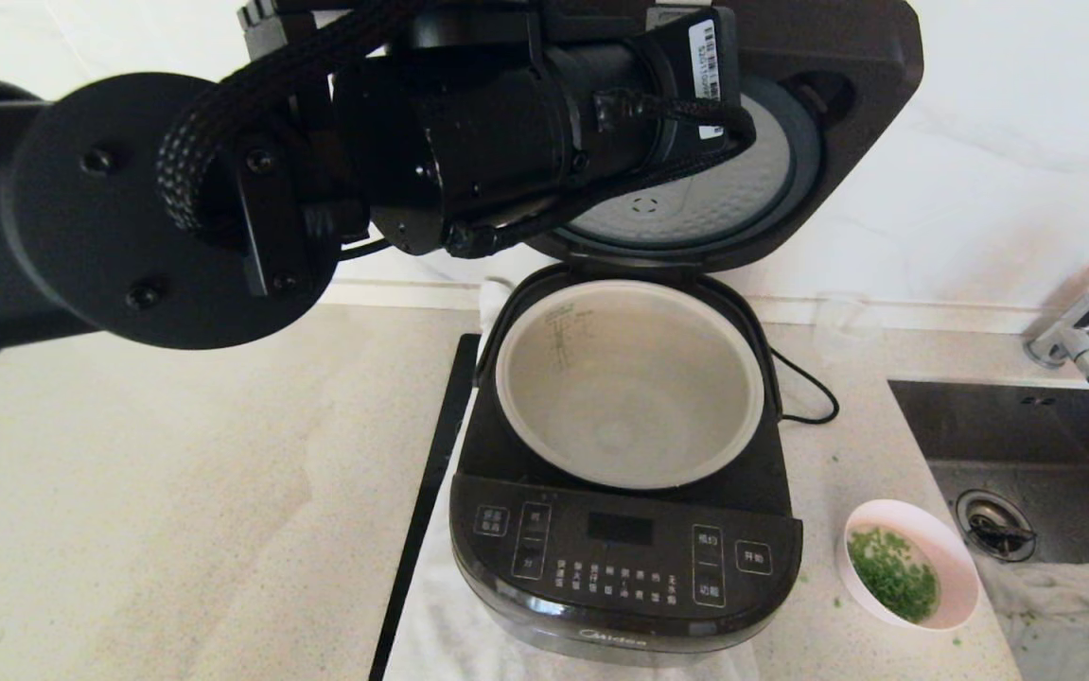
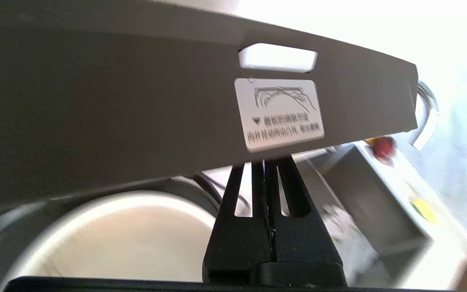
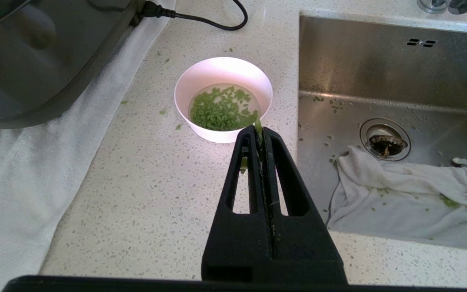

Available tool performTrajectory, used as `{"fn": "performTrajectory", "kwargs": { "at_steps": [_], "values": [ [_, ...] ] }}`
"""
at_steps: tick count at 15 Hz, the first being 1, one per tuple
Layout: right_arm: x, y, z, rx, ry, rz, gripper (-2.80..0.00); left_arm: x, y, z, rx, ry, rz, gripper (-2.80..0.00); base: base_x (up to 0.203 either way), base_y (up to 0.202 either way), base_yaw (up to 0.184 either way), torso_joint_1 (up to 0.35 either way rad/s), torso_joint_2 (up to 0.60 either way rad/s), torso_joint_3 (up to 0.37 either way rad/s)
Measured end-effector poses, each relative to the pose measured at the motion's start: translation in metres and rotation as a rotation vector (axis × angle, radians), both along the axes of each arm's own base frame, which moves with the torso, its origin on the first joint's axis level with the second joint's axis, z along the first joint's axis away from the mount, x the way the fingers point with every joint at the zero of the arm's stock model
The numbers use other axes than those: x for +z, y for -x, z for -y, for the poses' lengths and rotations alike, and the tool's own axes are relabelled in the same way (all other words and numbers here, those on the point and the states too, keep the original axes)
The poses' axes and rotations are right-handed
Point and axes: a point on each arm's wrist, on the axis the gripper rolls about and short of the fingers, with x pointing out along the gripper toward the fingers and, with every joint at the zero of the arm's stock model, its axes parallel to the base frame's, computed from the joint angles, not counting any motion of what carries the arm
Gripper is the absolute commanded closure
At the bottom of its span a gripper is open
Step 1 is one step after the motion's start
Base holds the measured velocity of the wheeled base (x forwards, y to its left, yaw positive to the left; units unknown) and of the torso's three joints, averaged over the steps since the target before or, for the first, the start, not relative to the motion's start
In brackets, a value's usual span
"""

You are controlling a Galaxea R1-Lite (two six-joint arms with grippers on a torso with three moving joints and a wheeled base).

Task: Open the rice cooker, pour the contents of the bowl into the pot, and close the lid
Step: Open the rice cooker

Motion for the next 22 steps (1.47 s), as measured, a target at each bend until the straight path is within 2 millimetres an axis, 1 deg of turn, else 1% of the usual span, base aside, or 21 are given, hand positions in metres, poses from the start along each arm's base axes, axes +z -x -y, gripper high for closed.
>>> {"fn": "performTrajectory", "kwargs": {
  "at_steps": [5,12,18,20,22],
  "values": [
    [0.0,0.0,0.0,0.0,0.0,0.0,0.0,0.005,-0.005,0.005,0.043,0.022,0.113,0.0,0.0,0.0,0.0,0.0,0.0,0.0],
    [0.0,0.0,0.0,-0.001,0.0,0.0,0.0,-0.005,-0.013,0.013,0.06,0.048,0.212,0.0,0.0,0.0,0.0,0.0,0.0,0.0],
    [0.0,0.0,0.0,0.0,0.0,0.0,0.0,-0.012,-0.015,0.015,0.061,0.021,0.208,0.0,0.0,0.0,0.0,0.0,0.0,0.0],
    [0.0,0.0,0.0,0.0,-0.001,0.0,0.0,-0.016,-0.012,0.012,0.06,0.003,0.191,0.0,0.0,0.0,0.0,0.0,0.0,0.0],
    [0.0,0.0,0.0,0.0,0.0,0.0,0.0,-0.018,-0.004,0.003,0.055,-0.018,0.165,0.0,0.0,0.0,0.0,0.0,0.0,0.0]
  ]
}}
